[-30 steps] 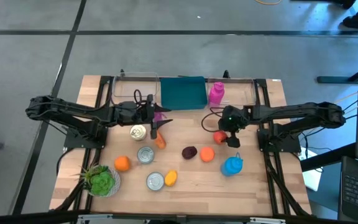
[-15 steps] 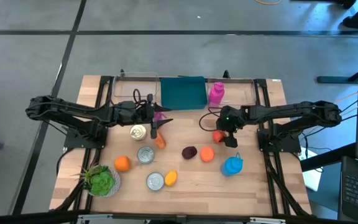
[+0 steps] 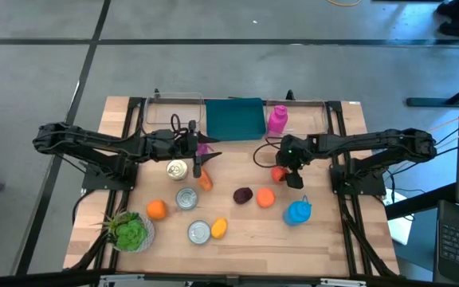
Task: Pick & Place Food Item
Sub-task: Put the top right orange into the blue bin
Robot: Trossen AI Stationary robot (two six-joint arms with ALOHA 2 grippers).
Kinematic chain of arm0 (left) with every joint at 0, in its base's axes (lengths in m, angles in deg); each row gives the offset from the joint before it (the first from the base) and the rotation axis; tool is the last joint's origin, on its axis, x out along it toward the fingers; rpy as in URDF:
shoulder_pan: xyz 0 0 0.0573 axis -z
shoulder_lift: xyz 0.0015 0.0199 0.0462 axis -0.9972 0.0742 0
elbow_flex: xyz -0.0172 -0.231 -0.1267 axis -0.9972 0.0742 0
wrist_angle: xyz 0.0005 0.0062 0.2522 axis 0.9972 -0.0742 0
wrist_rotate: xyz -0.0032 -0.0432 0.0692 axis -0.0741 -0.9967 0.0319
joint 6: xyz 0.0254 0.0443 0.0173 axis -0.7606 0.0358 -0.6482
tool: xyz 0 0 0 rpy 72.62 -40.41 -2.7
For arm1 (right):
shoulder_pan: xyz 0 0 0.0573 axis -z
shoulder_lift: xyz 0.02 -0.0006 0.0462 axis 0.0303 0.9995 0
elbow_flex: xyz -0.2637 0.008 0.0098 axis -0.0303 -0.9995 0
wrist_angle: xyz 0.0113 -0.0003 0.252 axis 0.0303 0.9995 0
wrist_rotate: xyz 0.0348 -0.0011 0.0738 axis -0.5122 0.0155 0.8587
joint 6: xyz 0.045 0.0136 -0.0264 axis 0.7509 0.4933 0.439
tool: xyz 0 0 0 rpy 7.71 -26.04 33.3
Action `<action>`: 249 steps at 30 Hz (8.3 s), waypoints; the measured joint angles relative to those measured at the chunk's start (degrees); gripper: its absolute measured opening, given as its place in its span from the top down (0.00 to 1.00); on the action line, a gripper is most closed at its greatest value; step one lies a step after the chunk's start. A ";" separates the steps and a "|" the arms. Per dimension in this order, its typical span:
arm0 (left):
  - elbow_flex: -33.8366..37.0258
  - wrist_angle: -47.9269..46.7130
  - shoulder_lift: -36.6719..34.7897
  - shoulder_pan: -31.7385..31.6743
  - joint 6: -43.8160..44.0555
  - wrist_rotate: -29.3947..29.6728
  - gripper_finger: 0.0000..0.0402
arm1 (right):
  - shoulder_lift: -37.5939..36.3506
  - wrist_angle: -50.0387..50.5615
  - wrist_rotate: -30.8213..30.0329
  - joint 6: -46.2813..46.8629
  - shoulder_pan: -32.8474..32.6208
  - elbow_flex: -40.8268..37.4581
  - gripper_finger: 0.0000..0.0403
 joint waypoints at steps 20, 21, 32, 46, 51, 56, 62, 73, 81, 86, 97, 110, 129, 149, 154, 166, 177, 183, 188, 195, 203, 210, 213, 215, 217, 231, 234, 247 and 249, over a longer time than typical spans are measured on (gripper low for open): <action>0.00 0.05 -0.24 -0.32 -1.28 4.31 0.54 | -0.17 6.03 -7.38 -10.29 -2.00 25.64 0.33; 0.00 0.17 -0.24 -0.65 0.92 5.59 0.54 | -0.17 5.99 -8.90 -11.28 -2.63 26.92 0.33; 0.00 -2.73 -0.24 -6.89 20.87 -3.57 0.54 | 0.35 -0.94 -18.36 -19.00 -9.07 29.38 0.32; -0.02 4.71 -0.24 -8.92 38.08 -14.01 0.35 | 6.54 -5.54 -20.19 -25.29 -10.62 29.27 0.32; -0.02 6.32 -0.24 -8.92 42.42 -13.56 0.28 | 5.11 -6.90 -23.60 -28.15 -12.29 29.27 0.32; -0.02 7.67 0.20 -8.90 43.13 -12.02 0.28 | 4.38 -11.21 -24.00 -30.25 -13.32 29.27 0.32; -0.04 14.82 5.97 -8.41 44.33 -12.83 0.28 | 4.38 -16.23 -23.78 -32.65 -13.40 29.27 0.32; 0.13 32.76 13.40 -7.99 46.56 -19.35 0.28 | 4.01 -18.57 -24.70 -32.72 -13.22 29.30 0.32; 0.17 37.12 13.94 -5.44 46.53 -21.00 0.28 | 4.09 -19.32 -22.28 -32.00 -12.04 29.43 0.32; -0.13 38.82 14.01 -3.88 46.05 -20.91 0.29 | 4.54 -19.70 -23.21 -31.11 -11.94 29.38 0.32; 0.02 40.98 15.05 -0.62 44.10 -17.74 0.28 | 4.42 -21.06 -23.82 -30.92 -11.96 29.23 0.32; -0.22 41.01 16.68 -0.37 43.80 -14.23 0.28 | 4.53 -24.49 -24.81 -34.18 -11.87 29.10 0.32; -0.31 30.85 16.68 -2.73 44.20 -12.28 0.28 | 4.66 -26.97 -25.75 -37.55 -11.72 29.10 0.32; -1.07 28.44 16.79 -2.51 45.53 -13.45 0.28 | 4.66 -24.88 -24.93 -38.17 -10.96 31.17 0.32; -2.32 28.27 16.70 -1.64 43.73 -14.91 0.28 | 5.11 -24.79 -23.12 -37.83 -10.93 31.28 0.32; -2.31 27.83 16.72 -1.99 42.30 -15.43 0.48 | 5.21 -23.88 -23.28 -37.16 -10.91 31.28 0.32; -2.32 27.58 16.70 -2.47 37.88 -15.30 0.51 | 5.30 -22.95 -23.41 -37.55 -10.86 31.37 0.21; -2.36 26.79 15.56 -2.98 31.39 -15.57 0.52 | 5.21 -22.78 -25.96 -37.60 -12.35 31.45 0.16; -2.43 25.67 13.96 -4.17 28.95 -15.78 0.52 | 3.75 -22.11 -29.21 -37.07 -13.70 31.50 0.16; -1.94 16.26 10.90 -5.39 25.40 -16.34 0.52 | -0.10 -19.86 -30.15 -34.04 -14.86 31.89 0.15; -2.05 17.77 8.00 -5.84 21.21 -15.12 0.53 | -4.08 -14.54 -32.27 -30.96 -15.16 31.72 0.15; -2.12 14.82 1.88 -6.17 14.09 -11.58 0.55 | -5.62 -10.77 -31.26 -24.22 -15.21 31.68 0.15; -2.37 11.16 -2.44 -6.36 11.10 -8.89 0.55 | -6.02 -8.78 -31.17 -20.74 -15.07 31.68 0.15; -2.36 6.88 -4.93 -6.36 9.08 -5.97 0.55 | -6.05 -6.89 -31.13 -18.36 -14.63 31.66 0.15; -2.21 2.37 -7.65 -6.42 7.69 -4.00 0.55 | -6.25 -4.86 -31.21 -15.86 -14.10 31.49 0.15; -0.25 -12.08 -21.44 -6.48 4.26 1.48 0.55 | -13.64 -15.63 -25.43 -7.30 -8.45 16.46 0.15; 2.40 -11.73 -24.03 -7.32 4.28 3.16 0.55 | -16.45 -20.82 -25.31 -6.41 -7.70 11.80 0.15; 18.28 5.89 -30.38 -12.16 6.05 4.48 0.56 | -21.30 -32.42 -20.07 1.73 -7.00 -0.27 0.15; 20.50 9.52 -30.30 -12.95 6.01 4.26 0.56 | -21.22 -35.85 -18.80 1.97 -7.15 -1.85 0.15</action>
